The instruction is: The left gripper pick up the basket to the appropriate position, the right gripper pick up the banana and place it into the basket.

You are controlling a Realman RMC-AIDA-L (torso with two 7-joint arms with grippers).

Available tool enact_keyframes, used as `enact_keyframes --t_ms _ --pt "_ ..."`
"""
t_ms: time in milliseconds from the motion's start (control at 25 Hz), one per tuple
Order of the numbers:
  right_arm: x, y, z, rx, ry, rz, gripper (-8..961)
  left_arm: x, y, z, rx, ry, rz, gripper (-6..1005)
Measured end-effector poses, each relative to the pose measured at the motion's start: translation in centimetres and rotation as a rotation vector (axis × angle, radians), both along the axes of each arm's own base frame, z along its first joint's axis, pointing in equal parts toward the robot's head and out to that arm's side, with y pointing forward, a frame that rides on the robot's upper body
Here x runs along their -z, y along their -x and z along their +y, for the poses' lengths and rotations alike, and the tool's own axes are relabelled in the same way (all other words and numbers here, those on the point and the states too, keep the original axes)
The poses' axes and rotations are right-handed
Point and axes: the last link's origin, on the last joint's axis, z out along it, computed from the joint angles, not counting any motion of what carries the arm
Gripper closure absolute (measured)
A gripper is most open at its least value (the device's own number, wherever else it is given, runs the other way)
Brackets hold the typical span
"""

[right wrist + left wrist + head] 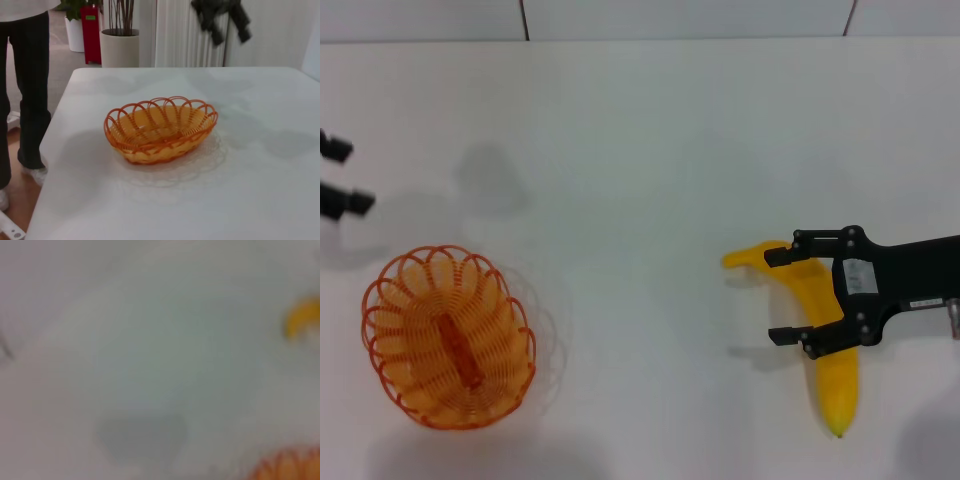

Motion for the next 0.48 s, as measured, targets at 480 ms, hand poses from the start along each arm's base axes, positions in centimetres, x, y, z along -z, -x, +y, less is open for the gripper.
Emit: enact_keyframes --t_ms 480 --pt "0.0 0.2 0.2 -0.006 -0.001 0.001 62 6.7 -1.1 1.0 0.119 0.142 0.226 201"
